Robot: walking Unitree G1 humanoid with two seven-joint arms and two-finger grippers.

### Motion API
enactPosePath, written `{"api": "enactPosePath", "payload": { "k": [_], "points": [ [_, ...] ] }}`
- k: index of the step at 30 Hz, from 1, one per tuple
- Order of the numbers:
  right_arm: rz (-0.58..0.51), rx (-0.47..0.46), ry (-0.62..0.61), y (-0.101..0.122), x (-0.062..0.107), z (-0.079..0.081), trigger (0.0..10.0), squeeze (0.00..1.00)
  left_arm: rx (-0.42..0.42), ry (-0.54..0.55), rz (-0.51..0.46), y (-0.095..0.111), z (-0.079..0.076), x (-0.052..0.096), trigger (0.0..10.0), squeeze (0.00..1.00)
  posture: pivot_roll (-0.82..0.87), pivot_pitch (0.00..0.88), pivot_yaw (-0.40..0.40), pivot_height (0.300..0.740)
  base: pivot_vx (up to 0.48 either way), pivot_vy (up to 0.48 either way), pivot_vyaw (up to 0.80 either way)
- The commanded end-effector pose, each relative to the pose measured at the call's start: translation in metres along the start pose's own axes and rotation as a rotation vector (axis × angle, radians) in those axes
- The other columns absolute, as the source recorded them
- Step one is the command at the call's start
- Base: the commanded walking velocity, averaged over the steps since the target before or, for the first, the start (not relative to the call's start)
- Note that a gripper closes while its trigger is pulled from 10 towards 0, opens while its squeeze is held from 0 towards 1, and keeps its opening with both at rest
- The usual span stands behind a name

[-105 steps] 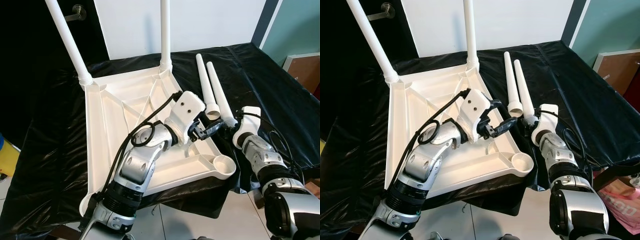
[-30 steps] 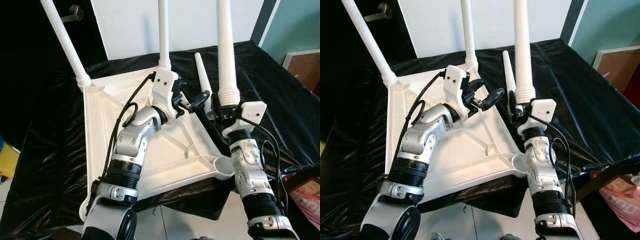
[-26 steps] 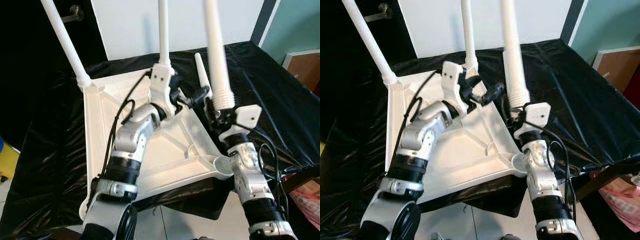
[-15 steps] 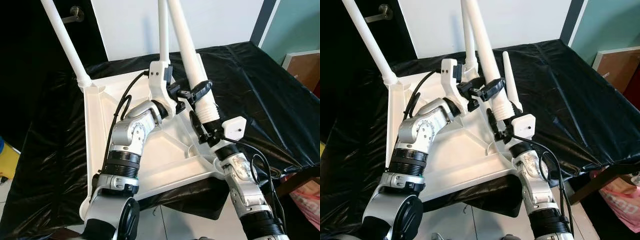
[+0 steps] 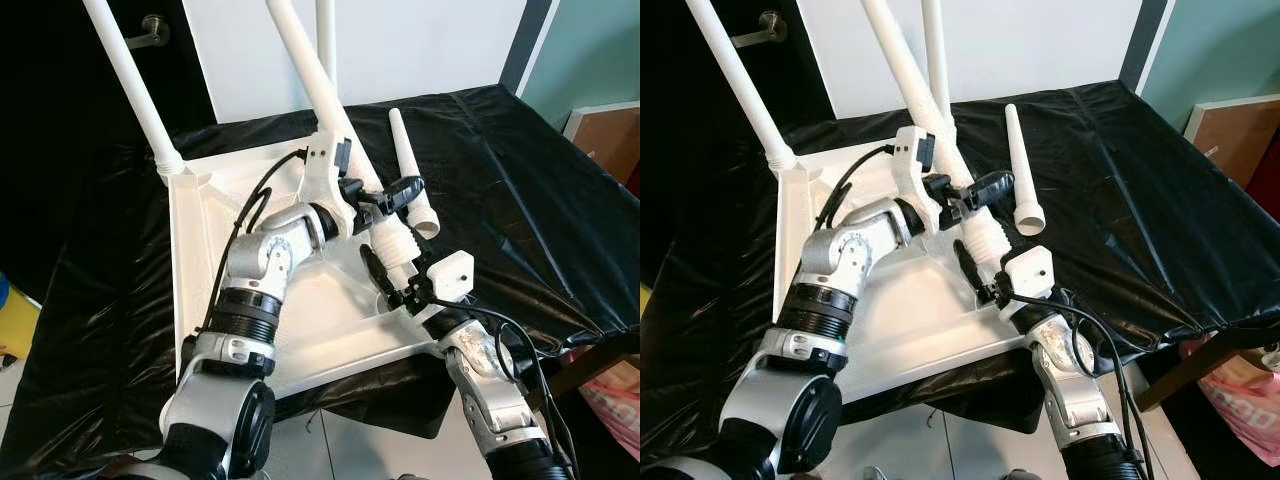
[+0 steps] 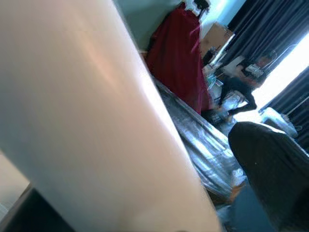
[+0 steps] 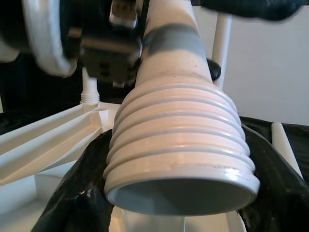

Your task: Building children table

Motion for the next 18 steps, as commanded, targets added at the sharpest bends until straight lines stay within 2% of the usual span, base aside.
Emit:
{"api": "enactPosePath", "payload": {
  "k": [1, 2, 4, 6, 7, 8, 9, 13, 18],
  "points": [
    [0.026, -0.006, 0.038, -0.004, 0.004, 0.008, 10.0, 0.0, 0.073, -0.059, -0.012, 0.01, 0.0, 0.0, 10.0, 0.0, -0.24, 0.001, 0.043, 0.74, 0.0, 0.0, 0.0],
    [0.032, -0.003, 0.042, -0.005, 0.006, 0.009, 10.0, 0.0, 0.101, -0.06, -0.012, 0.016, 0.004, 0.001, 10.0, 0.0, -0.24, 0.001, 0.045, 0.74, 0.0, 0.0, 0.0],
    [0.032, -0.003, 0.042, -0.005, 0.006, 0.009, 10.0, 0.0, 0.101, -0.06, -0.012, 0.016, 0.004, 0.001, 10.0, 0.0, -0.24, 0.001, 0.045, 0.74, 0.0, 0.0, 0.0],
    [0.041, 0.003, 0.049, -0.005, 0.01, 0.01, 10.0, 0.0, 0.113, -0.039, -0.018, 0.027, 0.019, 0.006, 10.0, 0.0, -0.25, 0.004, 0.05, 0.74, 0.0, 0.0, 0.0],
    [0.041, 0.003, 0.049, -0.005, 0.01, 0.01, 10.0, 0.0, 0.113, -0.039, -0.018, 0.027, 0.019, 0.006, 10.0, 0.0, -0.25, 0.004, 0.05, 0.74, 0.0, 0.0, 0.0],
    [0.048, 0.009, 0.06, -0.005, 0.013, 0.011, 10.0, 0.0, 0.136, 0.002, -0.036, 0.037, 0.034, 0.012, 10.0, 0.0, -0.25, 0.006, 0.051, 0.74, 0.0, 0.0, 0.0],
    [0.052, 0.013, 0.066, -0.004, 0.014, 0.012, 10.0, 0.0, 0.151, 0.02, -0.045, 0.041, 0.039, 0.014, 10.0, 0.0, -0.25, 0.006, 0.051, 0.74, 0.0, 0.0, 0.0],
    [0.061, 0.022, 0.085, -0.005, 0.016, 0.013, 10.0, 0.0, 0.147, 0.042, -0.042, 0.044, 0.045, 0.016, 10.0, 0.0, -0.25, 0.009, 0.057, 0.74, 0.0, 0.0, 0.0],
    [0.076, 0.057, 0.087, -0.003, 0.02, 0.004, 10.0, 0.0, 0.15, 0.076, -0.051, 0.053, 0.054, 0.017, 10.0, 0.0, -0.26, 0.014, 0.066, 0.74, 0.0, 0.0, 0.0]
  ]
}}
Point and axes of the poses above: a point about 5 cm out from each wrist's last joint towards the gripper, its own x axis pointing back from the gripper into the wrist, its own y axis along the axis of the wrist's last joint, z = x × y, the point moved 3 cm from there along -x, pointing out of the wrist towards the gripper, and after that the axes turned 12 degrees about -x, right-handed, at the moved point
